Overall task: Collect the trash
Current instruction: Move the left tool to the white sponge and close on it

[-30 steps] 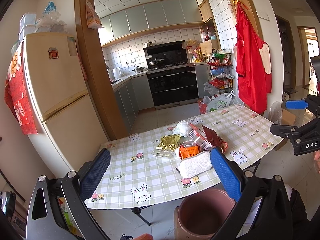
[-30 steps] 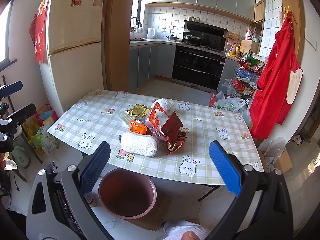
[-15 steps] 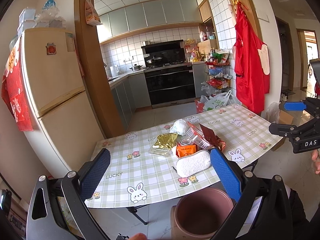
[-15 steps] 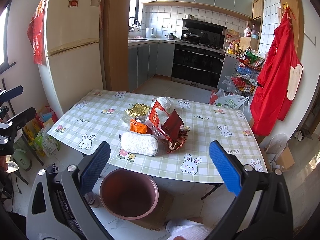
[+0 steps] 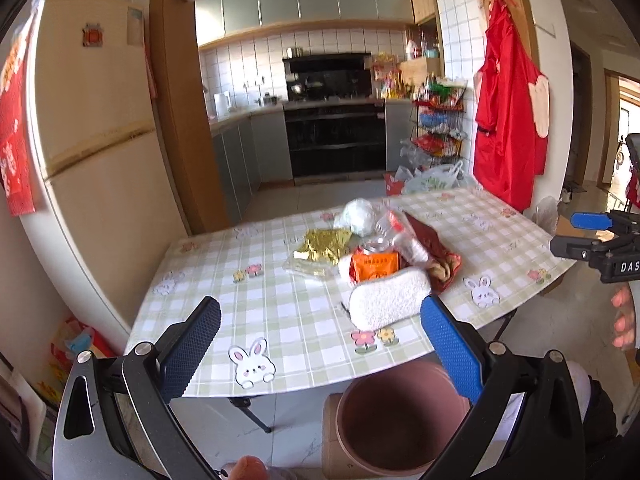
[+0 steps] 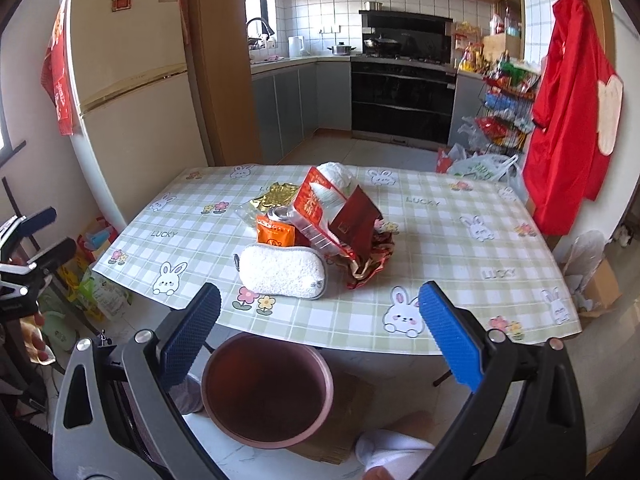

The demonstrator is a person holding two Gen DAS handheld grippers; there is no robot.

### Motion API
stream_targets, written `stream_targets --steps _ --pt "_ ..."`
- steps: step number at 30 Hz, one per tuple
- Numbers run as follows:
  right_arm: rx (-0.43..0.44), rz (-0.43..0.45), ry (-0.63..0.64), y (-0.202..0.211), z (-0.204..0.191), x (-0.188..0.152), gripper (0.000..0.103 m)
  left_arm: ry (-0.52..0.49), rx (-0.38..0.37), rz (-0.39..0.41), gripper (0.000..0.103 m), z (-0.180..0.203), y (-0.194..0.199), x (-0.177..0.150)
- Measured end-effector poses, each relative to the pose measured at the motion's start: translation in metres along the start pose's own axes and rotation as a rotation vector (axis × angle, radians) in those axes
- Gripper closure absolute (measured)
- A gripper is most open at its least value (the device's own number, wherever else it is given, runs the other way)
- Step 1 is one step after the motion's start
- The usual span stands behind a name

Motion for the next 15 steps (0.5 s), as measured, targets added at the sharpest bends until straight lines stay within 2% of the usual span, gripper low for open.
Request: stream_targets --steps 3,10,15 --pt "0.023 -0.015 -0.006 -0.02 -0.002 -0.002 0.005 0.007 -0.028 -0.041 0.005 -0.003 -0.024 -0.011" --pt "0.043 -0.074 0.024 -0.057 -0.005 -0.004 0.005 0.053 -0.03 -0.06 0.005 -0.013 -0.059 -0.018" --pt "-0.005 -0.076 0.019 -0.074 0.005 -0.004 0.005 0.054 -0.04 -0.086 0.005 -0.016 -0.077 -0.019"
Point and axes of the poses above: each gripper's, at about its wrist camera, not at the fingertips, and y roughly against the way its jaws point, z to its right, x to its top, the point moved 6 cm from there along -y, roughly the way its jaws point, and after that the axes turned 12 degrees about -x, right-handed, at the moved point
